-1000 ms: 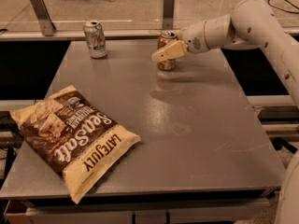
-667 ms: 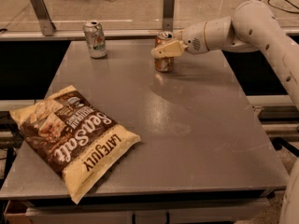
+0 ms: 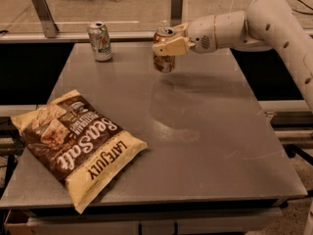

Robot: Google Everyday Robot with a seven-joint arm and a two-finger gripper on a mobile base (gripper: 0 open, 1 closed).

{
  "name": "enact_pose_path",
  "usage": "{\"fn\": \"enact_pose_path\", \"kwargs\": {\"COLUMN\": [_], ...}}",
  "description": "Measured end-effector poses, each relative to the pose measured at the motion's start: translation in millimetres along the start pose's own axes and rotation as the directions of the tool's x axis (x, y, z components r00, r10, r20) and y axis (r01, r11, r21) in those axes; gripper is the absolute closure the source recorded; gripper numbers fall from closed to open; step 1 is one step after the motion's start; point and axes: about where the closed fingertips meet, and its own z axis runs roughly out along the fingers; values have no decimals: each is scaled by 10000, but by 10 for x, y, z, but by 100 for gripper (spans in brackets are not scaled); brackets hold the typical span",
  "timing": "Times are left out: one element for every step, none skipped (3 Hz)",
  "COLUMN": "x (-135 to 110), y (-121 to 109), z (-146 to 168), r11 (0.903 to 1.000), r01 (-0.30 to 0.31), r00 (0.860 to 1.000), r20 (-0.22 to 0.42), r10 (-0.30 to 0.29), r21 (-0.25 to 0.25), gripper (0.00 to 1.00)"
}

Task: Move orange can near brown chip bag

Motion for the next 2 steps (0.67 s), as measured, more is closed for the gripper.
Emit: {"fn": "enact_pose_path", "kwargs": {"x": [-141, -110], "y": [567, 1034], "z": [146, 316], "r11": [9843, 9491], "r01": [424, 453], "r00": [9989, 9989], "r20": [269, 259], "r10": [-383, -392], "r21": [-1711, -3118], "gripper": [100, 100]}}
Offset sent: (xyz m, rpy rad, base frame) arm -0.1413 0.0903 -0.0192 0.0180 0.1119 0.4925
